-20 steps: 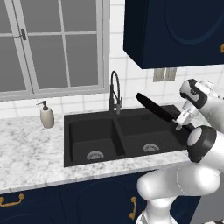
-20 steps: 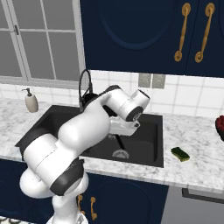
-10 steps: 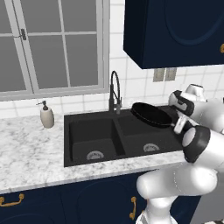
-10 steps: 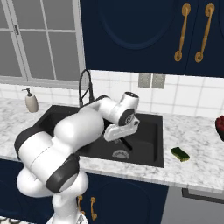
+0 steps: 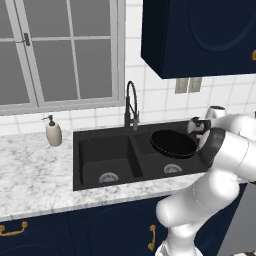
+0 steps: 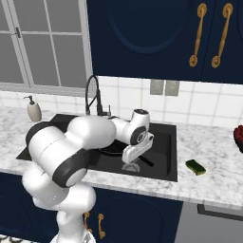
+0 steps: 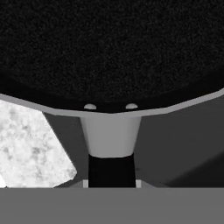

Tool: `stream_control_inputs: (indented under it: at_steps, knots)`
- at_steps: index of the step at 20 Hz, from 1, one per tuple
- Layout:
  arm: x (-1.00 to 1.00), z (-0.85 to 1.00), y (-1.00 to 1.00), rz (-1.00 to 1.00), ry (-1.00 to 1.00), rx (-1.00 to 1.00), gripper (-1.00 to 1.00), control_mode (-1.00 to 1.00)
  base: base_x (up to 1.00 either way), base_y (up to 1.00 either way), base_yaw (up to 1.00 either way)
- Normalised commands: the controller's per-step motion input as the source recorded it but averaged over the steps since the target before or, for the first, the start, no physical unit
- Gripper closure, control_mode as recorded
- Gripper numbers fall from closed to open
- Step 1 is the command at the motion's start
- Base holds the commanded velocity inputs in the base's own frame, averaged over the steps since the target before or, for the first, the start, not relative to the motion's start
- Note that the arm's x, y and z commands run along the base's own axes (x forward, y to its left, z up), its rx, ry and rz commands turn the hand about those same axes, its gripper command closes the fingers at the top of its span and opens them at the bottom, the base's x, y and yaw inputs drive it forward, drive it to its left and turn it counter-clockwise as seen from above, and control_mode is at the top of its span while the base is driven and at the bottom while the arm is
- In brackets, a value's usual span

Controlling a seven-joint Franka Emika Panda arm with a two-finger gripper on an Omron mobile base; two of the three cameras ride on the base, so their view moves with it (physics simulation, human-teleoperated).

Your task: Pick the pan and sponge and place them into the sink. Then turn on the water.

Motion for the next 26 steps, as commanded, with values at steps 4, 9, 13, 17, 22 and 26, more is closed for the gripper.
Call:
stream_control_inputs:
  at_steps: [4,9,13,17,22,26]
  knots:
    - [0.58,-0.42,0.02,0.0,0.02,-0.05,1.0,-1.0,0.0,0.0,0.0]
    - [0.6,-0.42,0.0,0.0,0.04,-0.08,1.0,-1.0,0.0,0.0,0.0]
    - [0.49,-0.55,-0.07,0.0,0.01,-0.04,1.0,-1.0,0.0,0.0,0.0]
    - [0.46,-0.5,-0.08,0.0,0.0,0.0,1.0,-1.0,0.0,0.0,0.0]
    - [0.37,-0.52,-0.31,0.0,0.0,0.0,1.0,-1.0,0.0,0.0,0.0]
    - [0.27,-0.46,-0.08,0.0,0.0,0.0,1.0,-1.0,0.0,0.0,0.0]
